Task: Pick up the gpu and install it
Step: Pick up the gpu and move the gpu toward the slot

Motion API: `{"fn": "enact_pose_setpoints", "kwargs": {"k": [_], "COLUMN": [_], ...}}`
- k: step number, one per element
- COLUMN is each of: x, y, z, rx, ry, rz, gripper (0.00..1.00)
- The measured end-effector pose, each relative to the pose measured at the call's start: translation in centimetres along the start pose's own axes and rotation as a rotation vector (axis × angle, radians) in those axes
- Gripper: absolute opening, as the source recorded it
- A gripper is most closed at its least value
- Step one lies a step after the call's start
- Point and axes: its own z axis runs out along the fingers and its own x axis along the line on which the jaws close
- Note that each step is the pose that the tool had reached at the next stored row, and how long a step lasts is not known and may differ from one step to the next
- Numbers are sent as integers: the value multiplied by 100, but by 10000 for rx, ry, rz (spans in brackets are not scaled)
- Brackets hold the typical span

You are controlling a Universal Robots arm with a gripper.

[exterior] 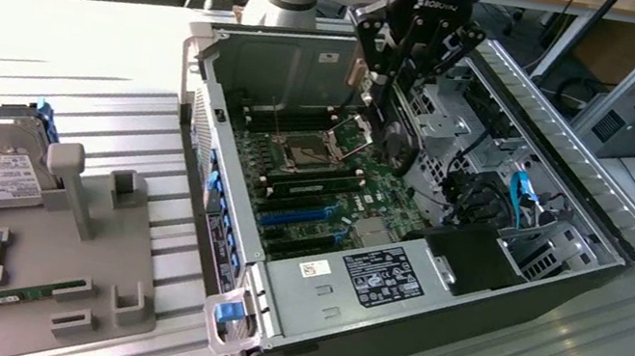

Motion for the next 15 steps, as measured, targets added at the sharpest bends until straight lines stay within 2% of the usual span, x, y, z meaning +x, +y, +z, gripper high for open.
{"fn": "enact_pose_setpoints", "kwargs": {"k": [15], "x": [-144], "y": [47], "z": [103], "rx": [58], "ry": [-4], "rz": [-2], "gripper": [27]}}
